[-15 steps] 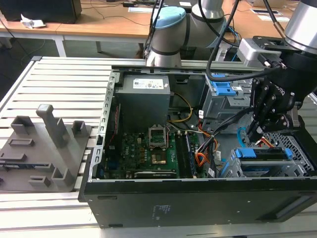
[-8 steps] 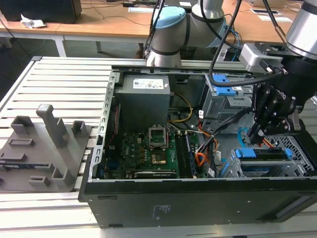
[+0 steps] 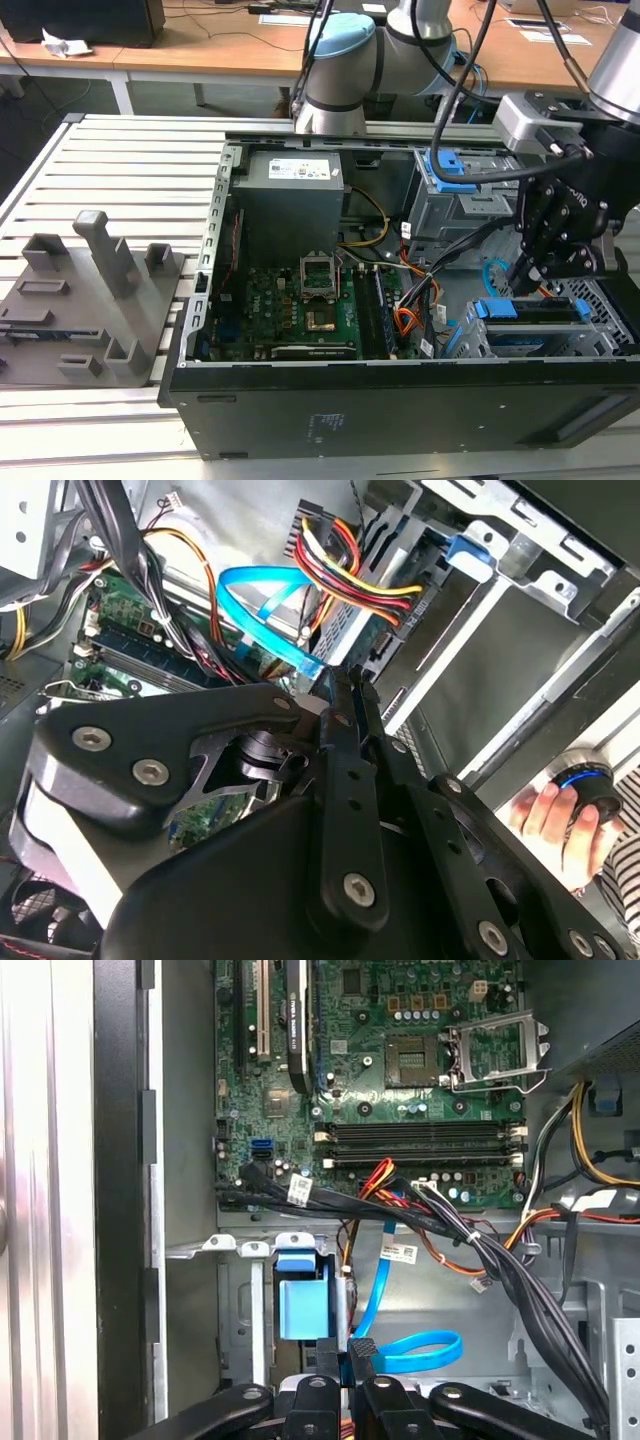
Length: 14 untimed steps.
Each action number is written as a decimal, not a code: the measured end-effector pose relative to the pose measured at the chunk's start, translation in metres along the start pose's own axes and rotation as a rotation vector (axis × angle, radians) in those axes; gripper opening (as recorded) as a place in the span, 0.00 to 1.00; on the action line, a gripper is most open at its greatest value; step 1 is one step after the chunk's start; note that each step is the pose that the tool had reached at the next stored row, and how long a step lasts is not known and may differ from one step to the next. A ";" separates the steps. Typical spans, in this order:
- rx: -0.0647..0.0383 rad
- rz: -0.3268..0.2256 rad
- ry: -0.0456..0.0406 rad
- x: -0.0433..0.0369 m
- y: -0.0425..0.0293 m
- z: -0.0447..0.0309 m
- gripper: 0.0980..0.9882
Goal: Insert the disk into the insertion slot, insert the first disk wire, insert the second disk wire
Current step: 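Insert the second disk wire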
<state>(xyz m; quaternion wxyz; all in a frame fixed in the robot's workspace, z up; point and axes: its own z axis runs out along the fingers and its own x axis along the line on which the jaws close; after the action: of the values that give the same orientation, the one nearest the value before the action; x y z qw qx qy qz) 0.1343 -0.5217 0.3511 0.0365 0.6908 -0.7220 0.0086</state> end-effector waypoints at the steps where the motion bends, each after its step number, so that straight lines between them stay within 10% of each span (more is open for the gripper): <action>1: 0.000 0.000 0.0000 0.0010 -0.0002 0.0001 0.07; 14: 0.000 0.000 -0.0002 0.0032 -0.0163 0.0036 0.07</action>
<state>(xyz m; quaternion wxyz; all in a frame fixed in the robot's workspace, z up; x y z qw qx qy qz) 0.1503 -0.5258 0.3471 0.0364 0.6909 -0.7220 0.0086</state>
